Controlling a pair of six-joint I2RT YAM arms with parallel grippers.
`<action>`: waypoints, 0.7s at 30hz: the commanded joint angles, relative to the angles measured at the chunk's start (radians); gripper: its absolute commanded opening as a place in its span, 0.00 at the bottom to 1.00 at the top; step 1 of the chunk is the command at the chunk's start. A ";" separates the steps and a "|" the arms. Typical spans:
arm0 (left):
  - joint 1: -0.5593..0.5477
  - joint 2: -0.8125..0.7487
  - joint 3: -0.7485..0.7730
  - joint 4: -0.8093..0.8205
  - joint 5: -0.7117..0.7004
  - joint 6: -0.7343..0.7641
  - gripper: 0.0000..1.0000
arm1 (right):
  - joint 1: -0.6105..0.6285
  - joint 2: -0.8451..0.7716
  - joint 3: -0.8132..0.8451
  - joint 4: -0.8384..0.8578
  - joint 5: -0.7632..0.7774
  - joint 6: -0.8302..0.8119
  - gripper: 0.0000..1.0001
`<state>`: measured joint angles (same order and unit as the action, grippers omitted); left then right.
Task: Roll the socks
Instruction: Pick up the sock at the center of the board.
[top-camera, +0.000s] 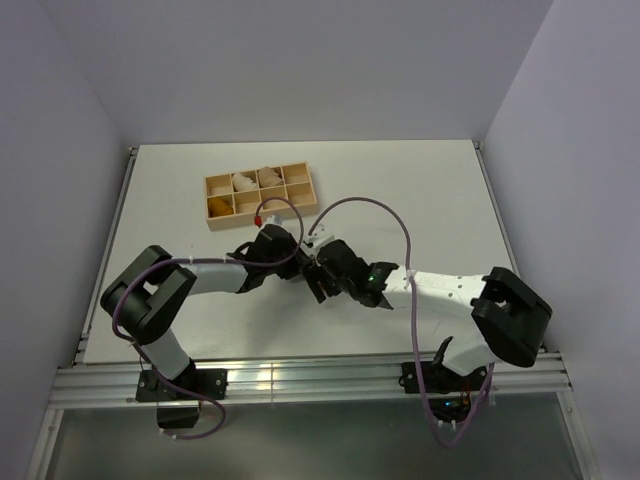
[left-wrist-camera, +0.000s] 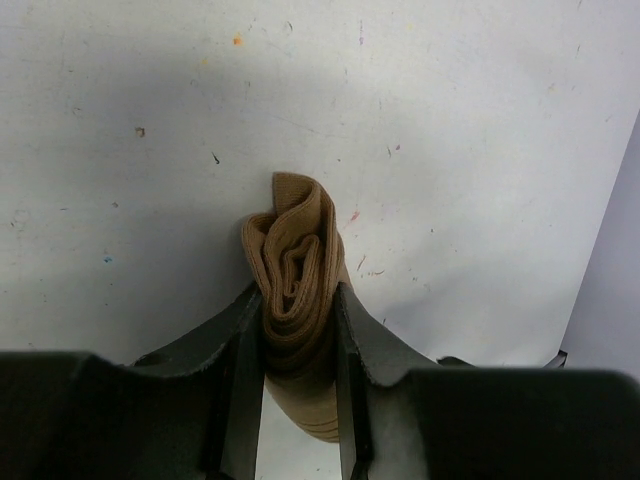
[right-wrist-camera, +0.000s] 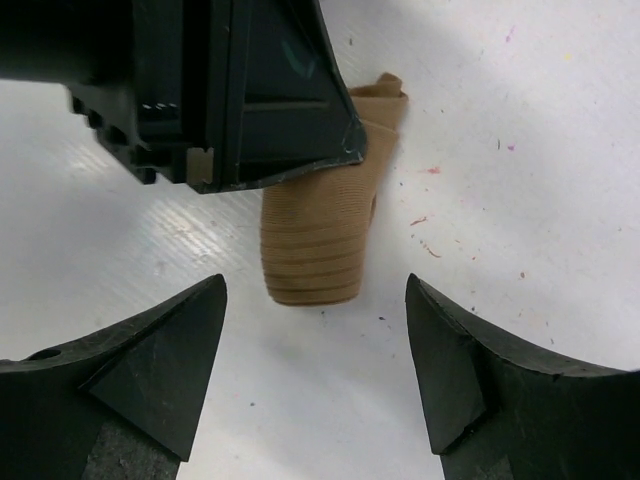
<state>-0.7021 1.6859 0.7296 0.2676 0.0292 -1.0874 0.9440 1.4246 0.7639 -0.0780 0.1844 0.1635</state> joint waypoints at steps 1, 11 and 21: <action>-0.011 0.008 0.020 -0.111 -0.012 0.041 0.11 | 0.032 0.051 0.037 0.027 0.124 -0.045 0.79; -0.013 0.011 0.042 -0.146 -0.006 0.047 0.09 | 0.133 0.142 0.043 0.155 0.268 -0.114 0.80; -0.013 0.008 0.059 -0.168 0.017 0.044 0.10 | 0.145 0.212 0.029 0.237 0.230 -0.139 0.79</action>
<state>-0.7033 1.6859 0.7692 0.1833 0.0341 -1.0828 1.0740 1.6112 0.7685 0.0792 0.4328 0.0605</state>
